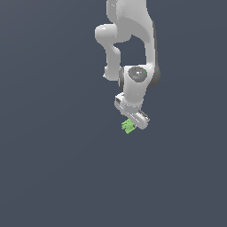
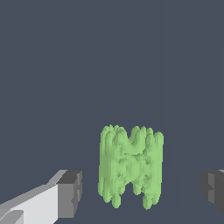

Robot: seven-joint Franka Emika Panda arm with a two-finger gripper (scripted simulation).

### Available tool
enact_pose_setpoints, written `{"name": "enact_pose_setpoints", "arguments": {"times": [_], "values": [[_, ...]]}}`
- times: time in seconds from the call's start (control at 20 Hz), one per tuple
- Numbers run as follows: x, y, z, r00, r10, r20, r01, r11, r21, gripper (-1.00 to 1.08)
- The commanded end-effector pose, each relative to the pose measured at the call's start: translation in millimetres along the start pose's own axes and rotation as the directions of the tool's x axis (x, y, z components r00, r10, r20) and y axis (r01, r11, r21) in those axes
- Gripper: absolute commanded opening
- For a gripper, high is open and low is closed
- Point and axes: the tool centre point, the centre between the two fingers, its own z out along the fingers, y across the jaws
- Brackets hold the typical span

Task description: Pick up the object and move it to a goal position.

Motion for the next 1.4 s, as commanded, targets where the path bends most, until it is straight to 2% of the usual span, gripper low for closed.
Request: {"name": "enact_pose_setpoints", "arguments": {"times": [0.0,0.5,1.0,1.25,1.3,1.35], "values": [[-3,0,1,1.0,0.024,-0.001,-0.024,1.0,0.001,1.0],[-6,-1,6,0.999,0.04,-0.001,-0.04,0.999,0.002,1.0],[-7,0,46,0.999,0.043,-0.002,-0.043,0.999,0.002,1.0],[-6,-1,53,0.999,0.043,-0.002,-0.043,0.999,0.002,1.0],[-6,-1,53,0.999,0.043,-0.002,-0.043,0.999,0.002,-1.0],[-6,-1,53,0.999,0.043,-0.002,-0.043,0.999,0.002,-1.0]]}}
